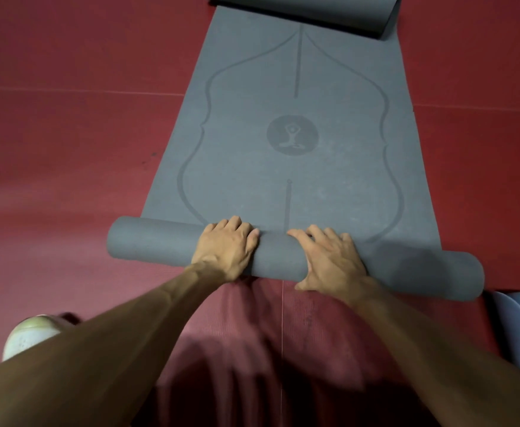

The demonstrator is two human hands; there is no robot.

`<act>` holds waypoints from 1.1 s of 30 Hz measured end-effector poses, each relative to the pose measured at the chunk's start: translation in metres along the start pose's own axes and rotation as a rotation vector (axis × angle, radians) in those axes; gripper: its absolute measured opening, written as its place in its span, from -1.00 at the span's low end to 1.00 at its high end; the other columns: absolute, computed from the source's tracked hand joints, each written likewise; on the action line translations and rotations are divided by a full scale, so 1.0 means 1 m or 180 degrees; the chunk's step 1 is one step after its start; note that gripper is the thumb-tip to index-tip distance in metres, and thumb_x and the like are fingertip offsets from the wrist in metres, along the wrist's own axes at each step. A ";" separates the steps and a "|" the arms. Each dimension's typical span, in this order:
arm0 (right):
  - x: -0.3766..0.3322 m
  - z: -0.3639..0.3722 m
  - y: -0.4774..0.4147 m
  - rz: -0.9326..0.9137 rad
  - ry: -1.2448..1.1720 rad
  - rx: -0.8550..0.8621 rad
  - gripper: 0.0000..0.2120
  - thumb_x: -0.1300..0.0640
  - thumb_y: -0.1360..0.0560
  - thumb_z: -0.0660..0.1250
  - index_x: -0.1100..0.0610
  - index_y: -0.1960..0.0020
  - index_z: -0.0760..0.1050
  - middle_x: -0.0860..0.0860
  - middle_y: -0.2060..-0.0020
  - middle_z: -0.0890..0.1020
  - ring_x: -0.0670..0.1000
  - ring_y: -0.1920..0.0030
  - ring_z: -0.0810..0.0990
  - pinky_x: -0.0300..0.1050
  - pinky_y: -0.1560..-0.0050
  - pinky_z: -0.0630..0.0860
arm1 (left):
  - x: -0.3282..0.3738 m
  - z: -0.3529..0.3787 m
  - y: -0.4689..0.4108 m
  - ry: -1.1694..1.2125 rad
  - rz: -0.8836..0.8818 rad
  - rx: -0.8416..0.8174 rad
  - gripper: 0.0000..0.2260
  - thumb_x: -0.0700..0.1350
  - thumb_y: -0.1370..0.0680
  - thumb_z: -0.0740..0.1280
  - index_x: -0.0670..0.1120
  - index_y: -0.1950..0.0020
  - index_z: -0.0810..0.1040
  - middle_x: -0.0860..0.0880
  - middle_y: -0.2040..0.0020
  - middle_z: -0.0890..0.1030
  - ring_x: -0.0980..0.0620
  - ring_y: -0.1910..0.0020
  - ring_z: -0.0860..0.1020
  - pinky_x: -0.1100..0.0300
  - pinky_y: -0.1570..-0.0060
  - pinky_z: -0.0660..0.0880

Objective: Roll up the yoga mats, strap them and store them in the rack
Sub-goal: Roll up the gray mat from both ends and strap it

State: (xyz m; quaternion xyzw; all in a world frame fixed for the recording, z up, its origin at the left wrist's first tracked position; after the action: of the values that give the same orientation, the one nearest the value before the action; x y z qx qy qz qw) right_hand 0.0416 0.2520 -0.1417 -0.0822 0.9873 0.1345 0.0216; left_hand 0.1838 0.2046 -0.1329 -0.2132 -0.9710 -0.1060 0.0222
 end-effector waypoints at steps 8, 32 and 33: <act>-0.013 0.006 0.012 -0.0054 -0.0643 -0.0742 -0.16 -0.19 -0.15 0.49 -0.20 -0.37 0.25 -0.07 -0.14 0.49 0.07 -0.17 0.50 -0.03 -0.16 0.41 | 0.002 0.006 0.039 -0.0145 0.0162 -0.0405 -0.44 0.23 -0.58 -0.23 0.03 -0.36 0.35 0.00 -0.26 0.48 -0.04 -0.26 0.42 0.12 -0.30 0.22; -0.043 0.007 0.048 0.0201 0.0131 0.0615 0.25 -0.31 0.18 0.62 0.21 -0.39 0.40 0.21 -0.18 0.54 0.23 -0.20 0.53 0.28 -0.27 0.40 | -0.014 0.031 0.012 0.0263 0.0057 -0.0873 -0.46 0.31 -0.57 -0.04 0.02 -0.37 0.36 -0.07 -0.27 0.40 -0.06 -0.34 0.35 -0.01 -0.33 0.25; -0.042 0.010 0.046 0.0215 0.0145 0.0632 0.26 -0.30 0.20 0.62 0.21 -0.39 0.40 0.22 -0.19 0.54 0.24 -0.21 0.53 0.30 -0.27 0.39 | -0.015 0.032 0.009 0.0285 0.0045 -0.0923 -0.46 0.32 -0.56 -0.04 0.00 -0.33 0.38 -0.07 -0.25 0.41 -0.06 -0.33 0.36 -0.01 -0.31 0.26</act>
State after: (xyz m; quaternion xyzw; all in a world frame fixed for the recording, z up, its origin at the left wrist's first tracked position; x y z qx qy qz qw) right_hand 0.0753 0.3050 -0.1364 -0.0493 0.9982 0.0348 0.0027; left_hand 0.2011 0.2132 -0.1635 -0.2161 -0.9420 -0.2544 0.0353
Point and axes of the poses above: each hand's wrist, its own y-axis away from the middle knuckle, its own z-axis out of the palm, x = y × z, the point moved 10 cm from there along -y, towards the middle knuckle
